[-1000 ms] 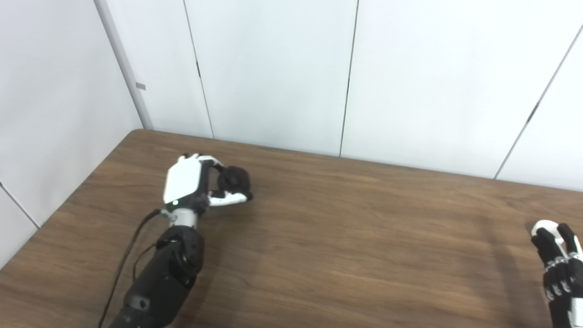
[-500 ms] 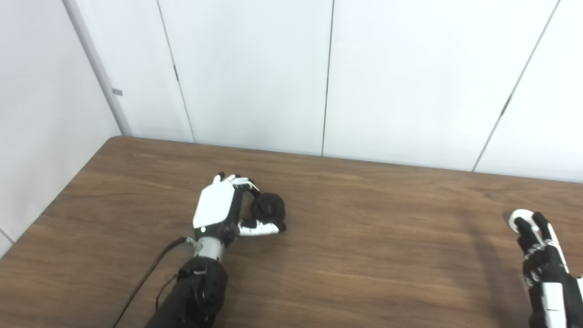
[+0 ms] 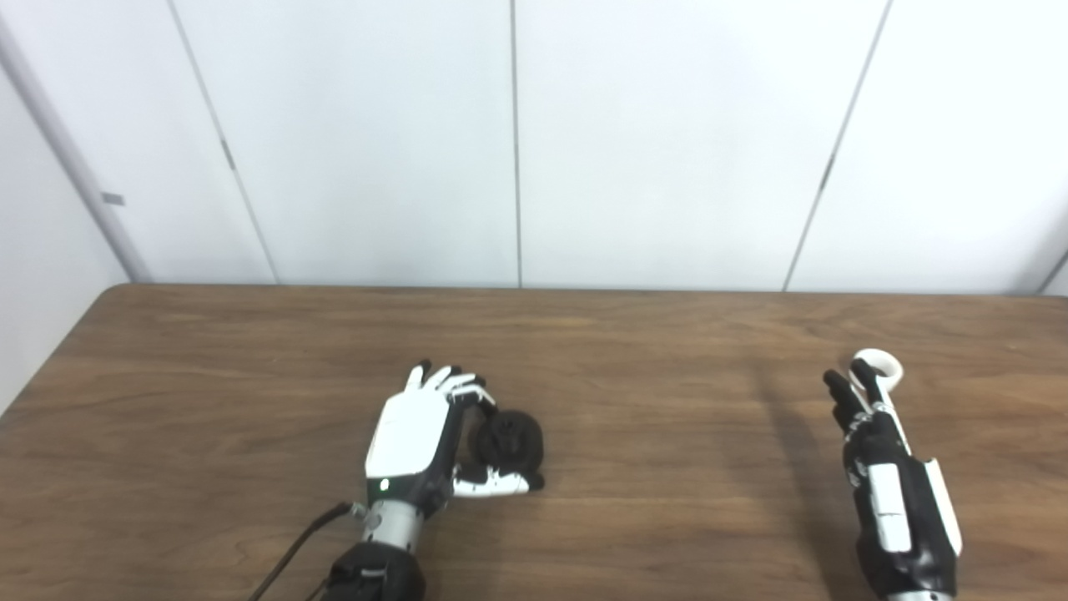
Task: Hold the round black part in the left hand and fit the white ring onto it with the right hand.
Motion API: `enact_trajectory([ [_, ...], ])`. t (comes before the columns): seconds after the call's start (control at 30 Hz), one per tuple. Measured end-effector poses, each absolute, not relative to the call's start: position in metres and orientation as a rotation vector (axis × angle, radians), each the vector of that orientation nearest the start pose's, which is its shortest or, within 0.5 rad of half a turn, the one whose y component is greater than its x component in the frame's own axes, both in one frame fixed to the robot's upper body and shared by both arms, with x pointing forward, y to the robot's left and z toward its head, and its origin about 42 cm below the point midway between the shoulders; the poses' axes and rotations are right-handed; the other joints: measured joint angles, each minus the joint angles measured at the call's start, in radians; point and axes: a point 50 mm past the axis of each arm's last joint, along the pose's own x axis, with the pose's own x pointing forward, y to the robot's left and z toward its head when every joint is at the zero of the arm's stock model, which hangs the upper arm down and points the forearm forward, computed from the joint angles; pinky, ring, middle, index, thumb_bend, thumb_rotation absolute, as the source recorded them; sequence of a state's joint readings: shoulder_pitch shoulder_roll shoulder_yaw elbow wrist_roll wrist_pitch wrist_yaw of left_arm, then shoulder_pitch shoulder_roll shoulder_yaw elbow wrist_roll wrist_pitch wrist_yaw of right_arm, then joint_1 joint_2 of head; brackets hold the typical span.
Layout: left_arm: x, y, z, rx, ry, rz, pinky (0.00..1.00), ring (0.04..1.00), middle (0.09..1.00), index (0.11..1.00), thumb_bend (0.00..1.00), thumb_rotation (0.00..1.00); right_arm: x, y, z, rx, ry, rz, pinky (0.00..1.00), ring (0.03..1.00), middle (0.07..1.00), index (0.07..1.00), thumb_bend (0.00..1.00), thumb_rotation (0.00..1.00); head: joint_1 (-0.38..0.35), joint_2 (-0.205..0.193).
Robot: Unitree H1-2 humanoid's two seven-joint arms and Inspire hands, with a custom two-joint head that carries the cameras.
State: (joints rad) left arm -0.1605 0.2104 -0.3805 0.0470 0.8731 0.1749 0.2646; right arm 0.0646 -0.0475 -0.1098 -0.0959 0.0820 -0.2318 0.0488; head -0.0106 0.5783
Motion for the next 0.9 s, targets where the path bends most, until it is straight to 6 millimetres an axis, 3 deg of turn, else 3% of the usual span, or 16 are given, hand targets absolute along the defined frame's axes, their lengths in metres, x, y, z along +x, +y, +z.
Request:
enact_trajectory([
  [0.3, 0.295, 0.16, 0.118, 1.113, -0.311, -0.092, 1.0, 0.917, 0.809, 0.483, 0.52, 0.06, 0.257, -0.244, 0.122, 0.003, -0.248, -0.083, 1.0, 0.963, 0.916, 0.964, 0.55, 0.91, -0.038, 0.017],
  [0.9, 0.273, 0.148, 0.114, 1.079, -0.329, -0.193, 1.0, 0.927, 0.819, 0.484, 0.53, 0.06, 0.25, -0.231, 0.121, 0.007, -0.184, -0.09, 1.0, 0.982, 0.915, 0.959, 0.54, 0.92, -0.098, 0.083],
])
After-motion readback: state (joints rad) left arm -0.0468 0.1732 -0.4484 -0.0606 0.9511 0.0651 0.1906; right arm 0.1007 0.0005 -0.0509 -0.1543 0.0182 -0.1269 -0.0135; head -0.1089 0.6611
